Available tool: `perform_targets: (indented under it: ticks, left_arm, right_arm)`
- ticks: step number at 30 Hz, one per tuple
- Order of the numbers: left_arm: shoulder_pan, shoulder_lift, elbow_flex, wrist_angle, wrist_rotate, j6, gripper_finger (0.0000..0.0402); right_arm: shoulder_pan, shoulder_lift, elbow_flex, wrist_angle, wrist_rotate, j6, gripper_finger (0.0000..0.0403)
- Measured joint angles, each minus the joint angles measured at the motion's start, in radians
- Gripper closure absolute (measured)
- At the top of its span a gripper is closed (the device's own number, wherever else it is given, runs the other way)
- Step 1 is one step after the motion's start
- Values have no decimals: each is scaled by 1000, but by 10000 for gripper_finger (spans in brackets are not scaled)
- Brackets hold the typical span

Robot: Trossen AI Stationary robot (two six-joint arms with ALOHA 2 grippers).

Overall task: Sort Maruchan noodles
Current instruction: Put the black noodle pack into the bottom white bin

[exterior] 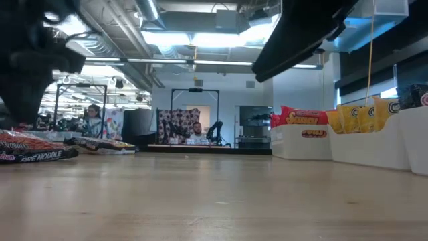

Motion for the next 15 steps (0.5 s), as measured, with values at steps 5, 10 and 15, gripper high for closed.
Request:
perform_targets:
  ticks: [5, 10, 15]
  left_arm:
    - [82, 0, -89, 64, 100, 26, 239]
    - [127, -4, -129, 169, 152, 179, 239]
    - [115, -1, -122, 313, 141, 351, 241]
  right_arm:
    - [0, 2, 0, -8, -9, 0, 90]
    - [1, 2, 0, -8, -2, 0, 93]
    - [-1, 2, 0, -7, 5, 0, 94]
